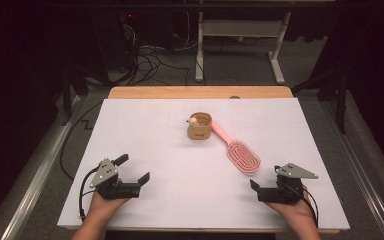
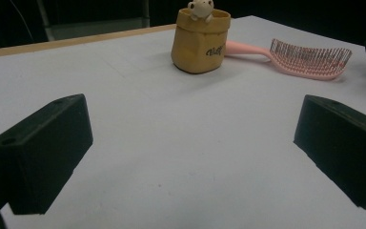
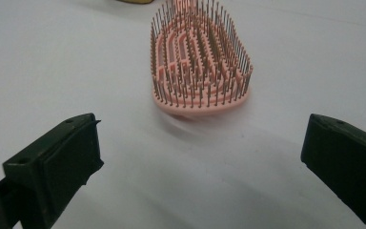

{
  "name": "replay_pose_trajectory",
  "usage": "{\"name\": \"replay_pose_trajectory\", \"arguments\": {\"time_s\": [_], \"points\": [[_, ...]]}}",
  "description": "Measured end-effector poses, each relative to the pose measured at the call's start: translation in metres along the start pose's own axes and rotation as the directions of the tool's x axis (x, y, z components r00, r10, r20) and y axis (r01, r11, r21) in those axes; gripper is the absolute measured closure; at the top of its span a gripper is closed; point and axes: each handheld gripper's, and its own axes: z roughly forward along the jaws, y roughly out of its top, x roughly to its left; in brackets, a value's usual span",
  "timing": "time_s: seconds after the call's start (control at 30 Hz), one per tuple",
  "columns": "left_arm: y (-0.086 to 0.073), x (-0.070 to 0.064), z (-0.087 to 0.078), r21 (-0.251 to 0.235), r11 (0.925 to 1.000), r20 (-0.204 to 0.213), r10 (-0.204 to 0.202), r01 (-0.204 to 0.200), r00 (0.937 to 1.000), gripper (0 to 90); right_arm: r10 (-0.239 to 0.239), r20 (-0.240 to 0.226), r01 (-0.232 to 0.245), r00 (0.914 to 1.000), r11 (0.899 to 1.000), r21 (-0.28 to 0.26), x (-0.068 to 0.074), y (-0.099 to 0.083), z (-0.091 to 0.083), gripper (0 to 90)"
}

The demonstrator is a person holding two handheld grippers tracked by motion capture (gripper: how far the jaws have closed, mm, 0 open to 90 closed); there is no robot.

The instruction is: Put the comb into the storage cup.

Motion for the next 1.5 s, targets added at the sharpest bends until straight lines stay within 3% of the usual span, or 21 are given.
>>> {"name": "replay_pose_trajectory", "arguments": {"time_s": [0.57, 0.77, 0.8, 0.93, 1.13, 1.33, 1.5], "points": [[-0.001, -0.002, -0.002, 0.009, 0.9997, -0.001, 0.024, -0.024, 0.9997, 0.0, -0.025, -0.008, 0.025, 0.9997, 0.999, 0.045, 0.003, 0.002, 0.004, 0.5], [-0.003, 0.001, -0.001, 0.013, 0.9999, 0.002, -0.005, 0.005, 1.0000, 0.0, -0.020, 0.000, 0.019, 0.9998, 0.999, 0.046, 0.003, 0.008, 0.008, 0.4], [-0.003, 0.000, -0.002, 0.018, 0.9998, 0.003, 0.005, -0.005, 1.0000, 0.0, -0.008, -0.017, 0.009, 0.9998, 0.998, 0.066, 0.000, 0.012, 0.011, 0.5], [-0.002, -0.001, -0.003, 0.006, 0.9999, 0.007, 0.015, -0.015, 0.9999, 0.0, -0.001, -0.004, 0.002, 1.0000, 0.997, 0.081, -0.005, 0.021, 0.017, 0.5], [-0.002, 0.000, -0.002, 0.006, 1.0000, 0.015, 0.005, -0.005, 0.9999, 0.0, -0.030, -0.037, 0.035, 0.9989, 0.988, 0.150, -0.008, 0.041, 0.045, 0.5], [-0.002, -0.001, -0.002, 0.002, 1.0000, 0.018, 0.005, -0.005, 0.9998, 0.0, -0.037, -0.025, 0.042, 0.9990, 0.980, 0.194, -0.010, 0.047, 0.059, 0.5], [-0.002, -0.001, -0.002, 0.008, 0.9999, 0.020, 0.008, -0.008, 0.9998, 0.0, -0.049, -0.035, 0.055, 0.9982, 0.978, 0.200, -0.011, 0.052, 0.068, 1.4]]}}
